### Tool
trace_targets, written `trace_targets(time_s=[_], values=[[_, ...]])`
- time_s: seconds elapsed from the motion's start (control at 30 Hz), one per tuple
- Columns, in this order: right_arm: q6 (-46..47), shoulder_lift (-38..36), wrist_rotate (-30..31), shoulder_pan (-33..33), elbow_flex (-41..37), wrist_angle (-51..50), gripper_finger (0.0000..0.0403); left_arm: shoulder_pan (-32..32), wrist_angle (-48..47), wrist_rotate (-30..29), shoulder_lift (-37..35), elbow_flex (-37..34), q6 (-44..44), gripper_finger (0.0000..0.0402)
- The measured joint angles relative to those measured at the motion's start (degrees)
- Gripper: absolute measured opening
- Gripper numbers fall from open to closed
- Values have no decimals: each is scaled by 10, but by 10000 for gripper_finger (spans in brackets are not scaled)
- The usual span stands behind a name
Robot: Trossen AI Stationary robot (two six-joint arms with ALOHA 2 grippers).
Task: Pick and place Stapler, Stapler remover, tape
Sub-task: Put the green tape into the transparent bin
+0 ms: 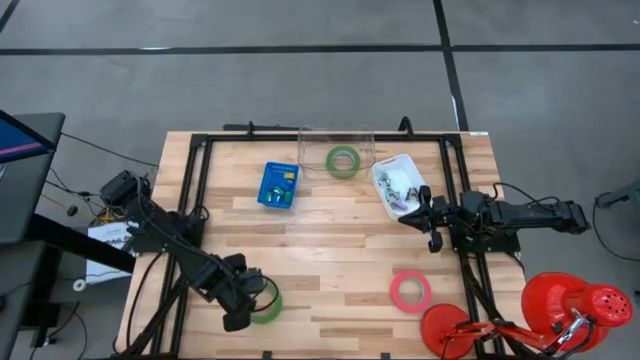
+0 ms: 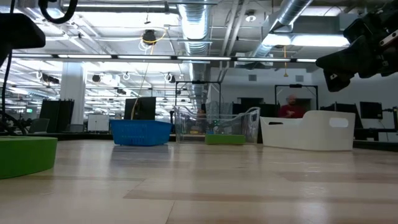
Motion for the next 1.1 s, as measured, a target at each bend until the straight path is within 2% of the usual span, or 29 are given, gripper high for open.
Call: trace_targets(time_s=[0.87, 1.1], values=[[0, 0, 0, 0, 0, 0, 0, 0, 45, -4, 0, -36, -10, 307], [0, 0, 0, 0, 0, 0, 0, 1, 48, -16, 0, -36, -35, 321]])
